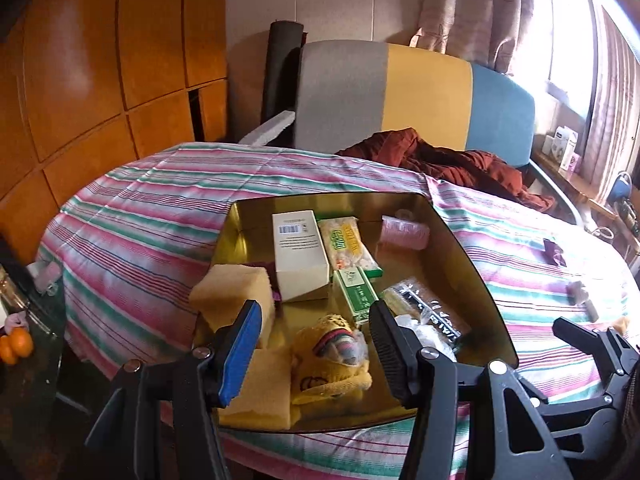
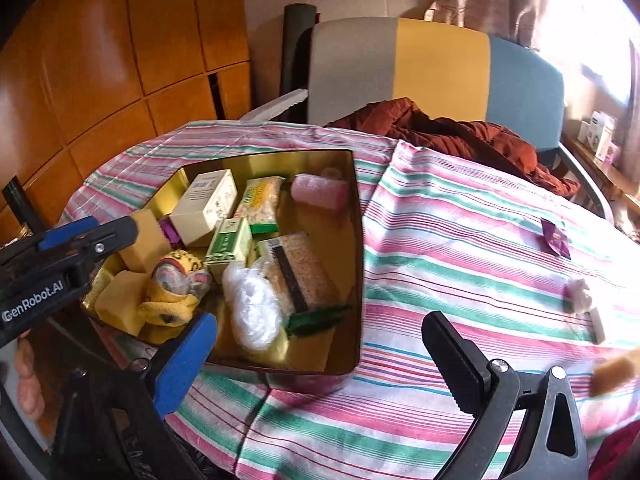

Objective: Organize objects
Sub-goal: 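Withdraw both grippers from the tray, then move both grippers toward the white foam block and purple packet, then grasp the purple snack packet with the left gripper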

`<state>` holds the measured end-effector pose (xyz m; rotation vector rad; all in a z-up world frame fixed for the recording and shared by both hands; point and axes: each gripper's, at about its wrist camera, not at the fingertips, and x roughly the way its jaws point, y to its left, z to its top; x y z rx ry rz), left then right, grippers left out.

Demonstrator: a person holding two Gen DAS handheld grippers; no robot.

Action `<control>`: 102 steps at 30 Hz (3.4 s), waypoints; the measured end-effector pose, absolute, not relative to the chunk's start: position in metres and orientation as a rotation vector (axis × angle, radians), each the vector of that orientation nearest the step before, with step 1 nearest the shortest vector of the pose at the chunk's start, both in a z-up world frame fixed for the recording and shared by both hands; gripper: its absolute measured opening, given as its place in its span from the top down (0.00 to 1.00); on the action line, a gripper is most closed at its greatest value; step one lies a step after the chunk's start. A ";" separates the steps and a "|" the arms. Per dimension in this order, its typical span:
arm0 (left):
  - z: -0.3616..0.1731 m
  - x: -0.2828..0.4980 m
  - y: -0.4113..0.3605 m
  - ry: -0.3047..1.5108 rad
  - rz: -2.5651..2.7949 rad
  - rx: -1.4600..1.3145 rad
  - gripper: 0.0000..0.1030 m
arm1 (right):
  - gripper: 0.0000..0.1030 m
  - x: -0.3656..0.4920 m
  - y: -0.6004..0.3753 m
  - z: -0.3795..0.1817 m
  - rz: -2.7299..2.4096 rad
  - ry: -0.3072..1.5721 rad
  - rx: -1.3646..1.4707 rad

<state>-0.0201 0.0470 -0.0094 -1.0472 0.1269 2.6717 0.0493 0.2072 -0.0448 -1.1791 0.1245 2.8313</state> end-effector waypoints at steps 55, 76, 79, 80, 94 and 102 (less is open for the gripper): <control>0.010 -0.026 0.239 0.129 2.012 -1.131 0.23 | 0.00 0.151 0.616 -0.046 2.045 0.947 -0.842; -0.056 -0.079 0.455 0.328 1.875 -1.268 0.25 | 0.00 0.150 0.606 -0.047 2.123 1.051 -0.880; -0.065 -0.086 0.477 0.342 1.869 -1.275 0.25 | 0.00 0.147 0.604 -0.047 2.143 1.058 -0.892; -0.069 -0.088 0.487 0.354 1.869 -1.277 0.25 | 0.00 0.146 0.603 -0.047 2.151 1.058 -0.897; -0.111 -0.096 0.544 0.547 1.920 -1.245 0.59 | 0.00 0.134 0.590 -0.037 2.250 0.943 -0.920; -0.112 -0.080 0.489 0.519 1.911 -1.257 0.61 | 0.01 0.134 0.592 -0.039 2.221 0.877 -0.933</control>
